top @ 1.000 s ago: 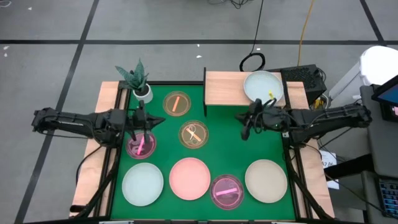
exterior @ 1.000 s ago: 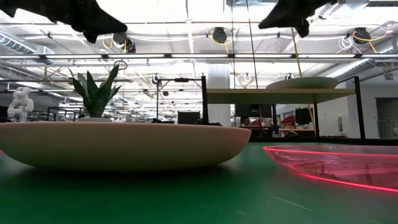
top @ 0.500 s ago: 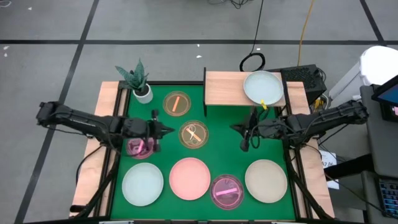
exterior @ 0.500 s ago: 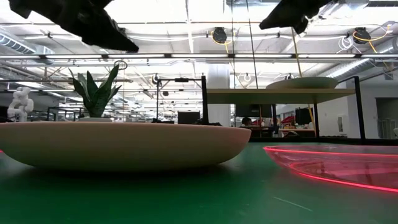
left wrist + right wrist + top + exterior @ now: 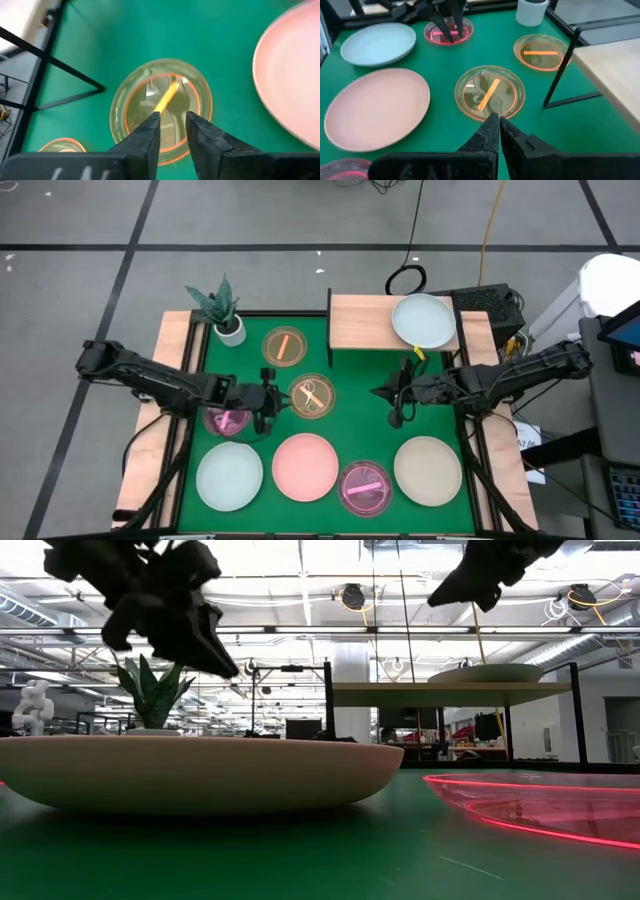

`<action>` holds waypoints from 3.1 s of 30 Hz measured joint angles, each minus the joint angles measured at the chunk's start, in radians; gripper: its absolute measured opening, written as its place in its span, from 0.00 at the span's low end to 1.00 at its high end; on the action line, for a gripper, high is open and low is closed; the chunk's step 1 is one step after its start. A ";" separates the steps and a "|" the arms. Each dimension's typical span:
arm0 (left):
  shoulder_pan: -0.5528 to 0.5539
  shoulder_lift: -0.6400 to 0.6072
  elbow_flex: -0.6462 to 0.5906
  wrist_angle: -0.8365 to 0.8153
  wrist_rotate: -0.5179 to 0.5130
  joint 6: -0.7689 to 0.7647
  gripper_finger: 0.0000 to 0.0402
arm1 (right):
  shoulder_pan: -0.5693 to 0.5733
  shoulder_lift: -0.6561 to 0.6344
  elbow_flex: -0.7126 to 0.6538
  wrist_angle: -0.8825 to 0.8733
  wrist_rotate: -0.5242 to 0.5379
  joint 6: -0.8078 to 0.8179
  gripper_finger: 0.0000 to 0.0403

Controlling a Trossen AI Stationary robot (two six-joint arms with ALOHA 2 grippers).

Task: Place and stack plates onto a shelf
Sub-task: Put the bottom small orange plate on the shelf

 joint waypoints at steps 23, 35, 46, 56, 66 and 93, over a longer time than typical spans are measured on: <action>0.000 0.264 0.000 -0.022 0.002 0.257 0.31 | 0.000 0.000 -0.006 0.068 -0.072 -0.093 0.00; 0.001 0.365 0.000 0.084 -0.063 0.401 0.39 | 0.000 0.000 -0.006 0.109 -0.072 -0.131 0.00; 0.003 0.372 0.000 0.092 -0.097 0.483 0.36 | 0.000 0.000 -0.006 0.109 -0.071 -0.131 0.00; 0.024 0.374 -0.001 0.081 -0.062 0.564 0.20 | 0.000 0.000 -0.006 0.109 -0.071 -0.131 0.00; 0.048 0.388 0.000 0.094 -0.034 0.630 0.20 | 0.000 0.000 -0.006 0.109 -0.071 -0.138 0.00; 0.024 0.393 -0.002 0.131 -0.055 0.596 0.01 | 0.000 0.000 -0.006 0.102 -0.071 -0.138 0.00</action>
